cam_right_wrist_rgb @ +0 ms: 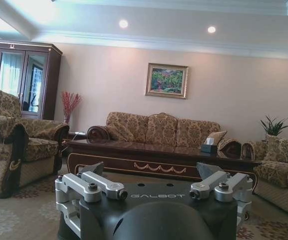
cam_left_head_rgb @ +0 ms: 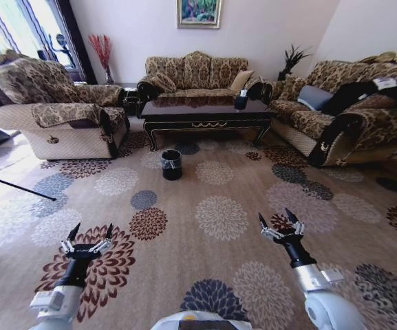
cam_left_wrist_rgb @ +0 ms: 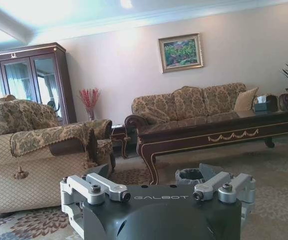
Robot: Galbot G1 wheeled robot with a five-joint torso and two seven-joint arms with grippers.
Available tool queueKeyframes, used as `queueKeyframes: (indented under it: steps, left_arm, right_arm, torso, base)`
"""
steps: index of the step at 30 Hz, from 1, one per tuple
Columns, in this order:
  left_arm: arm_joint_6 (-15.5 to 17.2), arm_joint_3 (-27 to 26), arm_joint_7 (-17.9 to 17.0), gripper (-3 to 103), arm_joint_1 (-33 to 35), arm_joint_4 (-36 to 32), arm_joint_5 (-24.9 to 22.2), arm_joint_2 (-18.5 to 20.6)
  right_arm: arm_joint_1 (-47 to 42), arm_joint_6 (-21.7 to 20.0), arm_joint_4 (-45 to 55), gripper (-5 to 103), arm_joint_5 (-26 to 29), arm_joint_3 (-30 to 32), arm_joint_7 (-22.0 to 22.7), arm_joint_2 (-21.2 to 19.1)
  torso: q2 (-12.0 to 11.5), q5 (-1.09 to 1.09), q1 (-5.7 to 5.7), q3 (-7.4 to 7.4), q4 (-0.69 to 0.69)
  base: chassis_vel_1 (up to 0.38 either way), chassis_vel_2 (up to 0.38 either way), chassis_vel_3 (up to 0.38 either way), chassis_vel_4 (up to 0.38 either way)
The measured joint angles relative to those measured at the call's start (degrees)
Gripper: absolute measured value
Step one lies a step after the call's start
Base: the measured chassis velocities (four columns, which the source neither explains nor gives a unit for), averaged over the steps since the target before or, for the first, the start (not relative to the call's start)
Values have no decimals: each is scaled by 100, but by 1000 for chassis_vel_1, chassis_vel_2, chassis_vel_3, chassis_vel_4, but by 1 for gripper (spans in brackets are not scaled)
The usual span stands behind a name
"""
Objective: Move to the front of the table and pick up the trash from the floor, then place it into the trash bin.
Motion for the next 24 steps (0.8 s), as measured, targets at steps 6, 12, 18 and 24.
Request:
queueKeyframes:
  steps: [6,12,18,24]
  left_arm:
    - [0,0,0,100,0,0,0,0]
    - [0,0,0,100,0,0,0,0]
    - [0,0,0,100,0,0,0,0]
    - [0,0,0,100,0,0,0,0]
  right_arm:
    - [0,0,0,100,0,0,0,0]
    - [0,0,0,100,0,0,0,0]
    - [0,0,0,100,0,0,0,0]
    - [0,0,0,100,0,0,0,0]
  torso:
    - [126,0,50,74,0]
    - [275,0,110,161,0]
    - [433,0,172,258,0]
    - [557,0,218,337,0]
  base:
    - [0,0,0,0]
    - [0,0,0,0]
    - [0,0,0,0]
    - [0,0,0,0]
